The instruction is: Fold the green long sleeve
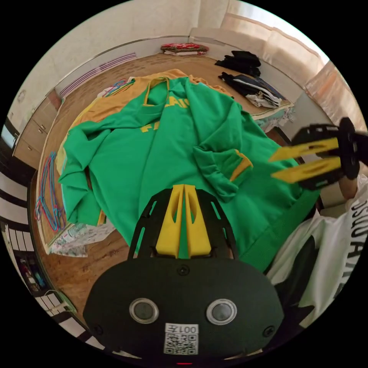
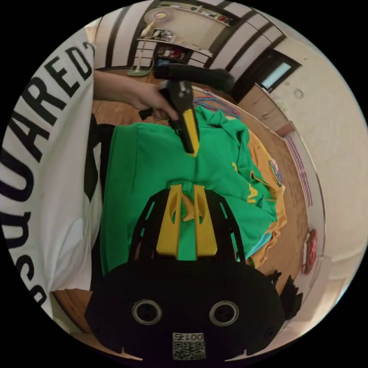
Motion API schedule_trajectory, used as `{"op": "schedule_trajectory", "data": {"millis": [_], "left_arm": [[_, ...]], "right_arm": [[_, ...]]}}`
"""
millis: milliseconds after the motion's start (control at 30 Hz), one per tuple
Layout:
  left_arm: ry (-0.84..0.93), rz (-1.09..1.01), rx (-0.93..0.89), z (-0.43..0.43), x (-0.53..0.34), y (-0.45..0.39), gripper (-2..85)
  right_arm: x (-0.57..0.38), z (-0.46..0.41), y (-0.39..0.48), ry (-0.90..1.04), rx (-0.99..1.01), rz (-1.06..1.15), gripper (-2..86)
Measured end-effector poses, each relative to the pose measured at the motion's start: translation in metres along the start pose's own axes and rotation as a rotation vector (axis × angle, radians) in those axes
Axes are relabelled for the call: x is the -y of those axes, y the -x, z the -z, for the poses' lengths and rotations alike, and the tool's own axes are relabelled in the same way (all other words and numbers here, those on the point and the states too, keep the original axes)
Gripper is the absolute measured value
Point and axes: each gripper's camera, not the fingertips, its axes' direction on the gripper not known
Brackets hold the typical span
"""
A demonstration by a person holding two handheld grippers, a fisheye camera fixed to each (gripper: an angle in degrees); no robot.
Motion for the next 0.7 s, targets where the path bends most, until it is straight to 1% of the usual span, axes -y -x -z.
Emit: {"op": "schedule_trajectory", "data": {"millis": [33, 100, 167, 267, 333, 367, 433, 500, 533, 633, 700], "left_arm": [[-0.008, -0.014, -0.011, 0.0, -0.002, -0.003, -1.0], [-0.023, -0.089, -0.066, -0.002, -0.001, -0.016, -1.0], [-0.035, -0.132, -0.095, -0.004, 0.003, -0.023, -1.0], [-0.047, -0.177, -0.139, -0.006, 0.012, -0.029, -1.0], [-0.037, -0.179, -0.169, -0.007, 0.015, -0.029, -0.9], [-0.034, -0.177, -0.179, -0.007, 0.015, -0.029, -0.9], [-0.03, -0.176, -0.177, -0.007, 0.013, -0.03, -0.8], [-0.03, -0.187, -0.166, -0.004, 0.007, -0.032, -0.5], [-0.029, -0.191, -0.166, -0.004, 0.005, -0.033, -0.2], [-0.029, -0.237, -0.173, 0.002, -0.004, -0.039, 3.1], [-0.034, -0.271, -0.175, 0.009, -0.011, -0.044, 4.9]], "right_arm": [[-0.004, 0.003, -0.004, -0.002, -0.01, -0.029, 4.5], [-0.025, 0.01, -0.031, -0.005, -0.084, -0.178, 5.5], [-0.04, 0.004, -0.054, 0.016, -0.077, -0.259, 7.5], [-0.05, -0.024, -0.077, 0.057, 0.048, -0.31, 12.0], [-0.05, -0.046, -0.081, 0.059, 0.148, -0.322, 12.8], [-0.048, -0.061, -0.081, 0.062, 0.196, -0.327, 12.5], [-0.046, -0.081, -0.079, 0.079, 0.213, -0.332, 10.9], [-0.046, -0.101, -0.077, 0.145, 0.214, -0.329, 4.3], [-0.047, -0.1, -0.076, 0.138, 0.217, -0.318, 3.9], [-0.057, -0.066, -0.074, -0.03, 0.225, -0.347, 2.2], [-0.062, -0.031, -0.066, -0.155, 0.355, -0.272, 1.6]]}}
